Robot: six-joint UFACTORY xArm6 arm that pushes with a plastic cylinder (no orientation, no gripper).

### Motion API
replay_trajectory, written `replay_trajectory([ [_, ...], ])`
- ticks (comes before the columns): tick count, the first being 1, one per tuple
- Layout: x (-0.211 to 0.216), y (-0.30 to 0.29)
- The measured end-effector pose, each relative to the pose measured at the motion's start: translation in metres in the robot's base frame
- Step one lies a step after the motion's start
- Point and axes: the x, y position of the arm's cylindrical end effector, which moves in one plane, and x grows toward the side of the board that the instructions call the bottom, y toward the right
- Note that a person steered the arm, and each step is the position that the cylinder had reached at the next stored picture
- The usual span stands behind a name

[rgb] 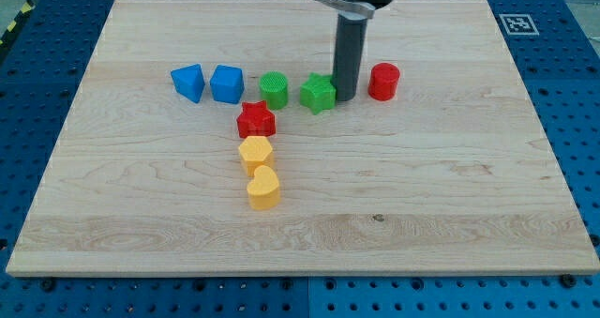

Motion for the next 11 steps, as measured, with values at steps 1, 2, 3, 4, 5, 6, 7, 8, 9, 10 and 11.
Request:
replay_trajectory([
  [1,0.000,-0.035],
  [2,0.000,-0.073],
  [3,0.000,-0.103],
  [4,0.000,-0.123],
  [5,0.006,-0.138],
  [6,0.019,-0.147],
  [7,0.022,-0.151],
  [8,0.029,-0.155],
  [9,0.031,-0.156],
  [10,0.066,-0.156],
  [11,0.081,-0.143],
])
